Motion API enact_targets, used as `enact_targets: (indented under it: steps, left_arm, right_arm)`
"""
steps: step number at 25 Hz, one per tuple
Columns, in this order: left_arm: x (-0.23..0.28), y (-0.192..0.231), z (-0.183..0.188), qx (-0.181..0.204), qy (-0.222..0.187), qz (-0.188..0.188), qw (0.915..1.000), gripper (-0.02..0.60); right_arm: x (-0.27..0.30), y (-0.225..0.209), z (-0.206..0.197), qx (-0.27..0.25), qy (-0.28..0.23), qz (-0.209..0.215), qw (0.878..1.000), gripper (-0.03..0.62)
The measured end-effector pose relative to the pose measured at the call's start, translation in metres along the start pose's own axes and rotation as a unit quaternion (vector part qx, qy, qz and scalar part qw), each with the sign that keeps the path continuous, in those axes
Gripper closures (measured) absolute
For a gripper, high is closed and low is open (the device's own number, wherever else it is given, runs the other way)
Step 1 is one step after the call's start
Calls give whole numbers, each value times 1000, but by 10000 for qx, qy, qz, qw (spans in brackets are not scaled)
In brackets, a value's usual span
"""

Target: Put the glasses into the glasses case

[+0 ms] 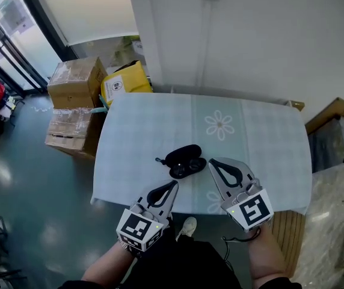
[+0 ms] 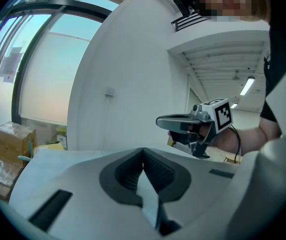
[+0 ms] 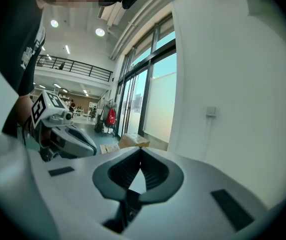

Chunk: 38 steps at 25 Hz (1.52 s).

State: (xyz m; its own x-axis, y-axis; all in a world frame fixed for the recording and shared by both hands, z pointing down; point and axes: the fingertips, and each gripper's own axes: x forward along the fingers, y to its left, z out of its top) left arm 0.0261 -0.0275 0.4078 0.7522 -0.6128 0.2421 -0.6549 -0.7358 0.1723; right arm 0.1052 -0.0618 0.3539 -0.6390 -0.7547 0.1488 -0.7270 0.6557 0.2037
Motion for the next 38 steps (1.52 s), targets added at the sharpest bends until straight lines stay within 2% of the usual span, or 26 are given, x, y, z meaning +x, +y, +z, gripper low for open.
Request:
enact_targets:
  steps: [6,11,18,38]
  left_arm:
    - [-19,-26,21,163,-272,64,9995,555]
    - [-30,-44,27,264,-339,12,9991,555]
    - [-46,-47,26,302,-308,-57,9991,555]
    - [-102,-27,12,394,-197,-952,9945,555]
  right_arm:
    - [-42,8,25,315,-209,-362,9986,571]
    - [-61,26,32,480,-334,-337,9977,571]
    - [-63,56,20,672,-210,-295,9971,571]
    - [-44,139,24,1117,83,-1070,9879,572]
